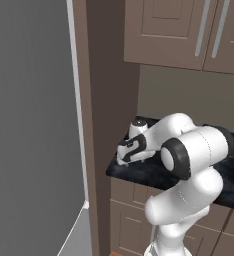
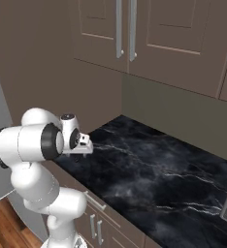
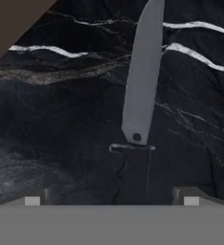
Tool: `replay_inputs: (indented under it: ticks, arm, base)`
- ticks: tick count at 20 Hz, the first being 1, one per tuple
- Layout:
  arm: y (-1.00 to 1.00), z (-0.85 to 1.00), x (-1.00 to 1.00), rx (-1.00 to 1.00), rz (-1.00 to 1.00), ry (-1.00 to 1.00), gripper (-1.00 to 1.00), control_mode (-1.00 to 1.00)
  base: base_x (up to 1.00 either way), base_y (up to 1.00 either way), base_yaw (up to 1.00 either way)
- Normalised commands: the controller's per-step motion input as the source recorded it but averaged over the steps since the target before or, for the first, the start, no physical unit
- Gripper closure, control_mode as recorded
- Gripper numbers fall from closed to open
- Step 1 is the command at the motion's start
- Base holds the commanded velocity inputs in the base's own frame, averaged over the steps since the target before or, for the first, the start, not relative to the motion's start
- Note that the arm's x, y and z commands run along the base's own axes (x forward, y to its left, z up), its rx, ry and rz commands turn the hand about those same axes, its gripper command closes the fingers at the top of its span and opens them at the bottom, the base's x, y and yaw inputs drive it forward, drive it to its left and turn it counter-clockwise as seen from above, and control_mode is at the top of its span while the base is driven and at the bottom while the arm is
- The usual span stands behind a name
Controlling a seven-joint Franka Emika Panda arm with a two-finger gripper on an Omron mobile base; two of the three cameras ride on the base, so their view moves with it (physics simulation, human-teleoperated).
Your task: Retrieve the butter from the fridge and place it on a plate on the dining table. Then retrieve the butter knife by the fridge and place it near the plate.
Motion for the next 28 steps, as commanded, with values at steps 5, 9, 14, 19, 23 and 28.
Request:
replay_inputs:
  ticks: [5,9,14,19,23,28]
  arm:
    - [-0.06,-0.30,0.01,0.00,-0.01,0.00,-1.00,-1.00]
    - [-0.05,-0.31,0.00,0.00,0.00,0.00,-1.00,-1.00]
    - [0.00,-0.18,0.00,0.00,0.00,0.00,-1.00,-1.00]
    - [0.00,-0.17,0.00,0.00,0.00,0.00,1.00,-1.00]
    - [0.00,-0.10,0.00,0.00,0.00,0.00,1.00,-1.00]
    - [0.00,-0.09,0.06,0.00,0.00,0.00,1.00,-1.00]
  base:
    - [0.00,0.00,0.00]
    - [0.00,0.00,0.00]
    - [0.00,0.00,0.00]
    - [0.00,0.00,0.00]
    - [0.00,0.00,0.00]
    - [0.00,0.00,0.00]
